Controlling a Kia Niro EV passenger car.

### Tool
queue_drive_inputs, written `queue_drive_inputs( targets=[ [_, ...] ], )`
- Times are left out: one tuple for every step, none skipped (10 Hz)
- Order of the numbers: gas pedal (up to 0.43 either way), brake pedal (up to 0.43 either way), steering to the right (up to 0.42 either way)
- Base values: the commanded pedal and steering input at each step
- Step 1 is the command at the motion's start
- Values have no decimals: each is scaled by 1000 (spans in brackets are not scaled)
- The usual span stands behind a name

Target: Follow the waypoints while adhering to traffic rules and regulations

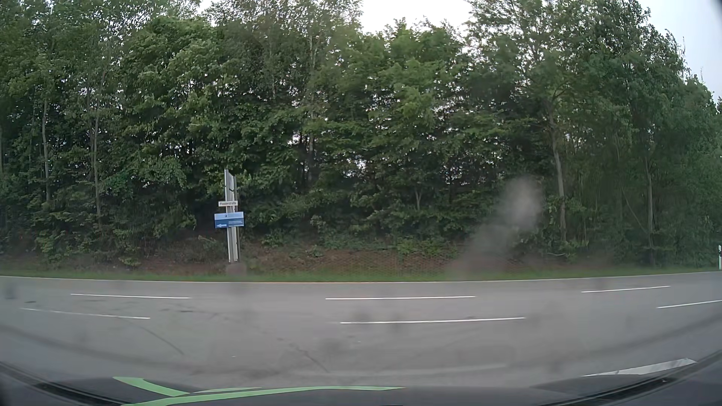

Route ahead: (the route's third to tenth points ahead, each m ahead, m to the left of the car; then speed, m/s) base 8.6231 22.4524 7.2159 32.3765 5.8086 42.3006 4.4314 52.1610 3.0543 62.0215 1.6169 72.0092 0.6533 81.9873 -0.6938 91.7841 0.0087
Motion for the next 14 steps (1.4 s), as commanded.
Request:
queue_drive_inputs(
  targets=[
    [0,348,-83],
    [0,348,-83],
    [0,348,-83],
    [0,348,-83],
    [0,348,-83],
    [0,348,-83],
    [0,348,-83],
    [0,348,-83],
    [0,348,-83],
    [0,348,-83],
    [0,348,-83],
    [0,348,-83],
    [0,348,-83],
    [0,348,-83]
  ],
)
